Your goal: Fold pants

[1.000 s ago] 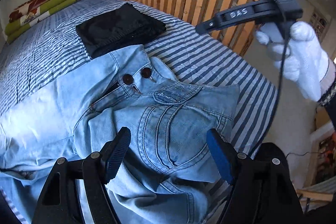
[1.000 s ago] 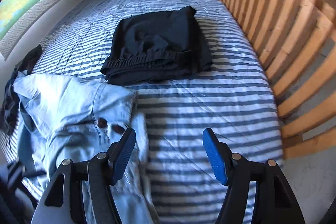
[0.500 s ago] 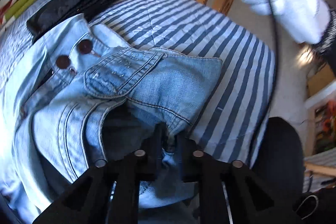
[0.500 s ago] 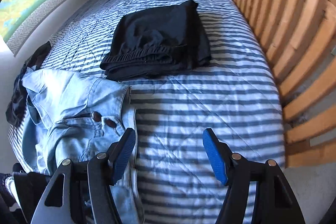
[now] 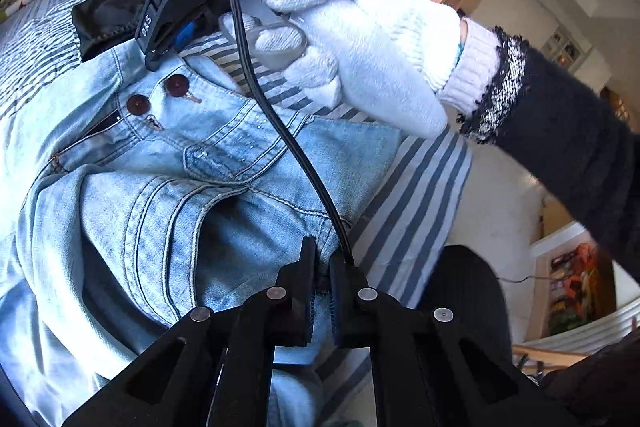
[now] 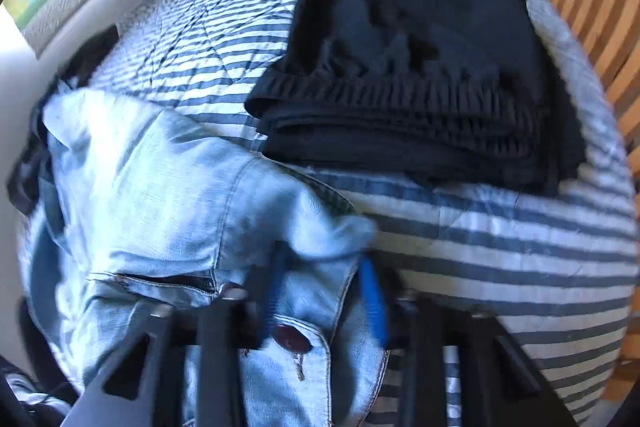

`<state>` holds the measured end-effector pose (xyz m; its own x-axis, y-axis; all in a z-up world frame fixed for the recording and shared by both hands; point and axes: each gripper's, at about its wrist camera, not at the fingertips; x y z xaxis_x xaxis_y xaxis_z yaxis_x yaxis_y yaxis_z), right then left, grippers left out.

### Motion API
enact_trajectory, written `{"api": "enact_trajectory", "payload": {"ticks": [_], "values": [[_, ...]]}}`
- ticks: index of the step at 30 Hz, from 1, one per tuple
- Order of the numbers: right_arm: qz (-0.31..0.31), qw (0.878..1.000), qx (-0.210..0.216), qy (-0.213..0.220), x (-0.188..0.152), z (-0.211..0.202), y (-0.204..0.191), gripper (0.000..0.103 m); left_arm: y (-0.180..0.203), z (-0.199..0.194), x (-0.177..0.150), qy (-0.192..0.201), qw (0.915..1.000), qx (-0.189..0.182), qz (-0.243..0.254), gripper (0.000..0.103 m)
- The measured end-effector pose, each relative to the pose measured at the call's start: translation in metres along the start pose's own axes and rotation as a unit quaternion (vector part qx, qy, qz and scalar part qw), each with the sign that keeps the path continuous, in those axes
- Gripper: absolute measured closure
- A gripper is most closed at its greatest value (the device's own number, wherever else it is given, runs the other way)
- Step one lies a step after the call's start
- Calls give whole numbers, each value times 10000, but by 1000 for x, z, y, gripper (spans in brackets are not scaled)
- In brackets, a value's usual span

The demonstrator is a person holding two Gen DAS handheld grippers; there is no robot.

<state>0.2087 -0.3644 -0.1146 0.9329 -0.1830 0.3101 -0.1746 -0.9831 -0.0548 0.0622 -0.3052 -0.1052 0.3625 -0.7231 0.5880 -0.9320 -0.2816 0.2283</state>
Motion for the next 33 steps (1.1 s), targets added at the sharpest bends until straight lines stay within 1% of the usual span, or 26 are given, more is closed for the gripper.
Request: {"api": "enact_trajectory", "payload": {"ticks": [1, 3, 7, 9, 11, 14, 15, 17, 19, 20, 22, 23, 24, 25, 26, 27, 28, 30, 31, 32, 33], "values": [[-40, 9999, -103, 96, -1, -7, -2, 92, 1, -1, 3, 36, 10000, -64, -15, 98], [1, 9993, -209, 298, -2, -24, -2, 94, 3, -6, 8, 145, 9997, -179, -31, 98], [31, 9948, -427, 929, -3, -74, 3, 96, 12, -17, 22, 358, 9987, -365, 67, 98], [7, 9893, -696, 1280, -5, -100, 4, 97, 21, -22, 32, 483, 9977, -415, 237, 98], [87, 9846, -848, 1528, -5, -122, 11, 97, 29, -26, 46, 598, 9964, -433, 424, 98], [314, 9766, -1078, 1836, -3, -155, 31, 97, 41, -29, 67, 780, 9934, -616, 574, 98], [411, 9714, -1257, 1971, -2, -167, 43, 97, 46, -29, 76, 855, 9918, -669, 676, 98], [655, 9627, -1536, 2131, 2, -186, 70, 97, 59, -27, 96, 966, 9886, -699, 916, 98], [921, 9583, -1630, 2158, 2, -200, 97, 97, 72, -24, 112, 1061, 9847, -799, 1131, 98], [999, 9569, -1684, 2143, 2, -205, 111, 97, 75, -20, 119, 1042, 9845, -826, 1146, 98], [987, 9633, -1670, 1857, 1, -200, 134, 96, 73, -6, 127, 747, 9881, -876, 1021, 97], [1095, 9648, -1712, 1669, -1, -191, 144, 94, 72, -1, 126, 581, 9901, -843, 957, 95], [1124, 9664, -1745, 1515, -2, -185, 151, 89, 68, 1, 122, 435, 9918, -815, 881, 92], [1087, 9692, -1735, 1369, -4, -179, 155, 83, 64, 0, 117, 380, 9925, -830, 818, 92], [1062, 9682, -1795, 1384, -6, -176, 156, 81, 58, -4, 110, 361, 9932, -792, 775, 91], [1064, 9666, -1831, 1445, -9, -177, 154, 75, 51, -10, 101, 341, 9942, -709, 737, 91], [1074, 9683, -1737, 1442, -10, -178, 153, 70, 45, -23, 92, 331, 9950, -642, 685, 91], [1104, 9719, -1495, 1445, -10, -183, 143, 69, 25, -44, 70, 356, 9972, -487, 452, 88], [1044, 9728, -1457, 1464, -10, -185, 135, 69, 21, -54, 58, 377, 9981, -381, 316, 86], [926, 9749, -1395, 1469, -11, -184, 122, 69, 7, -70, 43, 414, 9988, -217, 118, 86], [772, 9786, -1253, 1441, -11, -183, 106, 69, 1, -81, 30, 465, 9989, -77, -62, 86]]}}
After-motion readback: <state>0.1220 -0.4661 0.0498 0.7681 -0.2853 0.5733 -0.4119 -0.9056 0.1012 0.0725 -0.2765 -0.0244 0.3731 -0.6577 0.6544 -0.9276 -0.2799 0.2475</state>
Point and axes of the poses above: each gripper's, at about its wrist camera, not at the fingertips, and z roughly the way its jaws point, y to its right, x to its top, and after that the axes turned 15 degrees about z, right-handed
